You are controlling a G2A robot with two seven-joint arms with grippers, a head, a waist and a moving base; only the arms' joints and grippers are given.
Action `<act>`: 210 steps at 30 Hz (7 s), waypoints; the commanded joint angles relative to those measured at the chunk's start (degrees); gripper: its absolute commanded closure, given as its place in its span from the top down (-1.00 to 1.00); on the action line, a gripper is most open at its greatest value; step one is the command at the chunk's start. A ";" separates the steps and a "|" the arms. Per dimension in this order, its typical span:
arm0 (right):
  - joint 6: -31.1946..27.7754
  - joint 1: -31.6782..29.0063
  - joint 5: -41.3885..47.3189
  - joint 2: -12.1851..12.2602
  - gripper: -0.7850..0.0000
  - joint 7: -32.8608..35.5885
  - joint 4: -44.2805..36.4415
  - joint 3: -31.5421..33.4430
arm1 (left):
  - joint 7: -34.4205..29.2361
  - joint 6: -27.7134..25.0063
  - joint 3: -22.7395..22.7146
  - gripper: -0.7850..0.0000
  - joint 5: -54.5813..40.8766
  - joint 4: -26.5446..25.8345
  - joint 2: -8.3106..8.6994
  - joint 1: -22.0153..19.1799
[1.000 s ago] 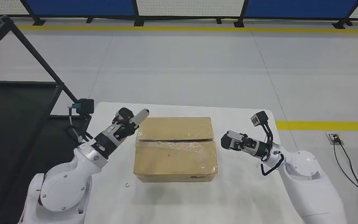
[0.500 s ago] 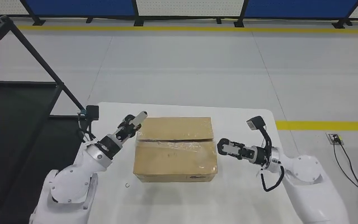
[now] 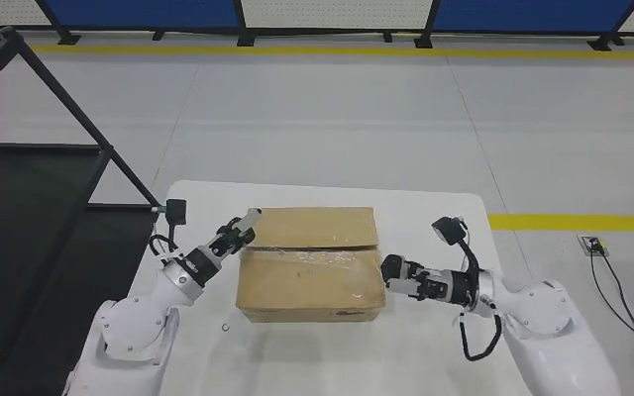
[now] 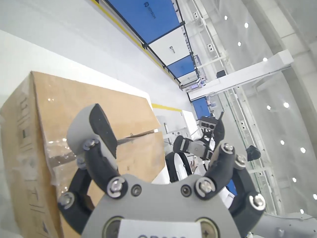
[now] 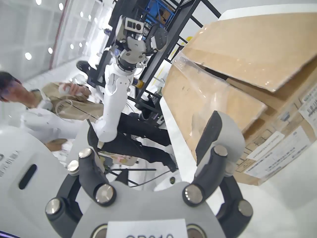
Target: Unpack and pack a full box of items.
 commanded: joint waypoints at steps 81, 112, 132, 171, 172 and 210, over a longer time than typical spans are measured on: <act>33.76 -9.73 -105.58 -4.94 1.00 -23.49 -24.07 -21.26 | 1.41 -10.38 2.68 1.00 -13.38 11.90 1.56 0.43; 33.89 -7.87 -110.56 -7.69 1.00 -20.97 -21.90 -20.23 | 1.34 -10.97 3.54 1.00 -14.21 12.51 2.03 0.10; 27.07 -7.42 -78.58 -7.97 1.00 -22.08 -19.61 -0.53 | 1.06 -11.02 4.16 1.00 -14.76 13.52 2.27 -0.70; 14.24 8.96 -22.63 -4.59 -0.32 5.33 8.88 2.08 | 4.88 -10.70 4.47 1.00 -13.94 11.82 2.59 1.06; 14.60 9.26 -22.55 -4.57 -0.50 5.14 9.18 1.71 | 4.85 -10.78 4.49 1.00 -13.98 11.84 2.60 1.03; 15.66 15.56 -15.28 -3.70 -1.00 -0.60 2.28 -6.55 | 3.12 -14.25 4.24 1.00 -17.61 14.55 2.82 0.93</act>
